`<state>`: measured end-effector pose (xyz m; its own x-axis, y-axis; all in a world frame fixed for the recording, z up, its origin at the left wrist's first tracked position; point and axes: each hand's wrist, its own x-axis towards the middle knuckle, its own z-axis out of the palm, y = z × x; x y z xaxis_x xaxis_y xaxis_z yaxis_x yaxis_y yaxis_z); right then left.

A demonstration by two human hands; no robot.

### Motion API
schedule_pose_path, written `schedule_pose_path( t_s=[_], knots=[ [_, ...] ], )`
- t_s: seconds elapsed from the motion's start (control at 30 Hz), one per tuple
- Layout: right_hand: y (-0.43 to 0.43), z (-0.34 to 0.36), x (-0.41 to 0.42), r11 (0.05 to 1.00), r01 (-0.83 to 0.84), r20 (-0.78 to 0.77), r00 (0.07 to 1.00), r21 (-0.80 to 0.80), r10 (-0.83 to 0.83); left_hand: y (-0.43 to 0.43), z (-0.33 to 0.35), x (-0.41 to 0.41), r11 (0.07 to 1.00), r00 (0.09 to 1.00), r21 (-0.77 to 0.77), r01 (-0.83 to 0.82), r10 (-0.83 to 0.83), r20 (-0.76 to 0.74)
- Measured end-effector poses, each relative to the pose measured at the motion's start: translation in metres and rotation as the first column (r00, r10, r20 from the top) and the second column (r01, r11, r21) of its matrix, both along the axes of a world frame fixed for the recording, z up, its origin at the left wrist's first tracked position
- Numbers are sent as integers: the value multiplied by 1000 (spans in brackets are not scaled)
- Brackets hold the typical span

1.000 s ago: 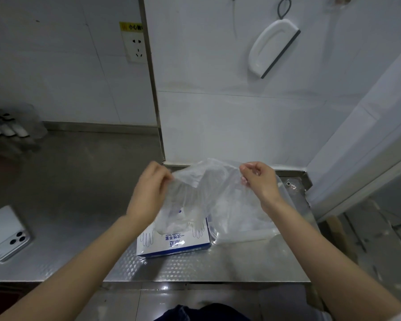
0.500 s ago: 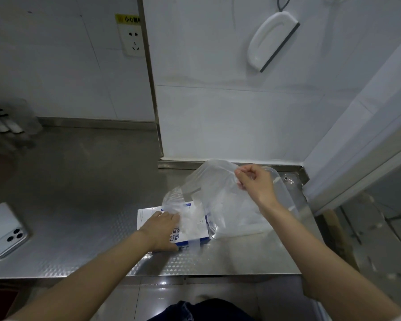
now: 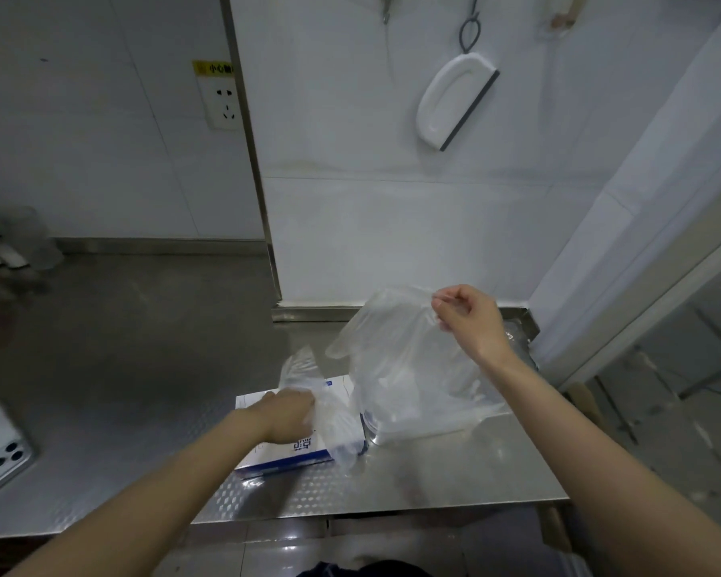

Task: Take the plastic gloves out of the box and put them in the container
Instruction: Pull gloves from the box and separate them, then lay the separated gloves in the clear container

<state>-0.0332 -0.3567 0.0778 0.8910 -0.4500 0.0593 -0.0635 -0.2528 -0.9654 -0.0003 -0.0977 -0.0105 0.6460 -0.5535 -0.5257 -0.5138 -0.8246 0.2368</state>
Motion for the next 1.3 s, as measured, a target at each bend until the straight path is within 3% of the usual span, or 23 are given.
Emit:
schedule_pose_path(
  t_s=[0.1, 0.2, 0.27, 0.4, 0.5, 0.57, 0.67, 0.73, 0.9, 1.0, 1.1, 1.2, 1.3],
  knots=[
    [-11, 10, 4, 993, -30, 6, 1000, -111, 31, 4, 23, 14, 993, 990, -76, -87, 95, 108],
    [-12, 22, 2, 955, -173, -35, 985, -242, 170, -5, 56, 24, 884, 929, -446, -141, 273, 248],
    [-5, 32, -2, 885, -341, -113, 940, -316, 322, -23, 86, 22, 774, 929, -633, -21, 249, 273],
    [13, 46, -8, 802, -553, -149, 833, -227, 532, -71, 118, 14, 774, 951, -611, 170, 34, 307],
    [8, 45, -9, 866, -473, -95, 881, -163, 463, -83, 124, 18, 738, 963, -671, 70, 126, 238],
    [0, 42, -12, 876, -478, -168, 871, -70, 462, -85, 124, 24, 697, 962, -717, 12, 189, 199],
    [-4, 29, -14, 840, -540, -272, 817, -49, 509, -88, 121, 27, 616, 975, -771, -161, 219, -29],
    [-7, 23, -11, 864, -504, -277, 833, -19, 480, -89, 116, 33, 618, 967, -756, -215, 242, -78],
    [-44, 21, 15, 910, -360, -283, 912, -207, 296, -89, 116, 54, 632, 945, -728, -267, 319, -70],
    [-54, 40, 29, 900, -159, -48, 987, -407, 153, -100, 136, 56, 517, 909, -837, -181, 412, 57],
    [-53, 59, 25, 842, 29, 278, 949, -539, 146, -107, 151, 52, 402, 829, -911, 87, 478, 290],
    [-54, 51, 9, 715, 57, 379, 875, -697, 300, -99, 136, 48, 469, 756, -826, 312, 404, 515],
    [-62, 8, -1, 599, -132, 166, 894, -790, 416, -91, 94, 45, 646, 760, -671, 363, 212, 614]
  ],
)
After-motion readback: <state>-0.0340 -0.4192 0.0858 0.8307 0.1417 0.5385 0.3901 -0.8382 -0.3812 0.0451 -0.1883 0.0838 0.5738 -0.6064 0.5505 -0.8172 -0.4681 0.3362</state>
